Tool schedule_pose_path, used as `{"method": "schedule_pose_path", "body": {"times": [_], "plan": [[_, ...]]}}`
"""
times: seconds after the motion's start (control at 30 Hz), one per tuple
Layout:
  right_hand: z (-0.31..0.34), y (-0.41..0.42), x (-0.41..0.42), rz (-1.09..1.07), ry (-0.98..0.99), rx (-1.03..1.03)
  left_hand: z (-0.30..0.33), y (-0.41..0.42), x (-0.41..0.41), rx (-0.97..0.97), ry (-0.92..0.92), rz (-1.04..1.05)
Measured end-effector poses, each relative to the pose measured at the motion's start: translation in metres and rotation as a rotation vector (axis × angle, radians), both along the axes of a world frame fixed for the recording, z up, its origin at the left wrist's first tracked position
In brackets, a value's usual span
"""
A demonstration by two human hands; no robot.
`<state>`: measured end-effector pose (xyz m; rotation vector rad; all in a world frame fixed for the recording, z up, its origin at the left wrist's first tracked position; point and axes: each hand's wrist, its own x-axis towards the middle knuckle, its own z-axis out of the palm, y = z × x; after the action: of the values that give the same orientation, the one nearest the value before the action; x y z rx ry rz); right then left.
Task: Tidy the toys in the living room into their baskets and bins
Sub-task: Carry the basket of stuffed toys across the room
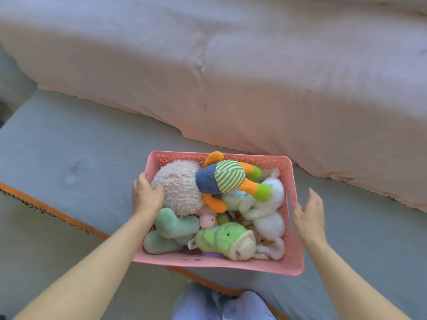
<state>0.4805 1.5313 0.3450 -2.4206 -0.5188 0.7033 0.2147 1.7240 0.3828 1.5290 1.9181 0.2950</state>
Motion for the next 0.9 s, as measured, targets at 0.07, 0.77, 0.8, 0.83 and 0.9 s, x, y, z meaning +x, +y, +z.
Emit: {"method": "schedule_pose_path", "body": {"times": [0.07, 0.77, 0.8, 0.83, 0.9], "plan": [[-0.006, -0.002, 0.01, -0.13, 0.13, -0.06, -0.013, 0.008, -0.009, -0.13, 0.015, 0.076], [0.036, -0.033, 0.007, -0.444, 0.26, 0.135, 0.018, 0.032, -0.018, -0.369, -0.527, 0.042], [0.045, -0.04, 0.006, -0.474, 0.249, 0.159, 0.028, 0.033, -0.015, -0.361, -0.556, -0.001], [0.054, -0.046, 0.005, -0.499, 0.247, 0.18, 0.036, 0.033, -0.012, -0.351, -0.574, -0.037], [0.074, -0.058, 0.002, -0.542, 0.247, 0.233, 0.051, 0.034, -0.005, -0.318, -0.586, -0.099]]}}
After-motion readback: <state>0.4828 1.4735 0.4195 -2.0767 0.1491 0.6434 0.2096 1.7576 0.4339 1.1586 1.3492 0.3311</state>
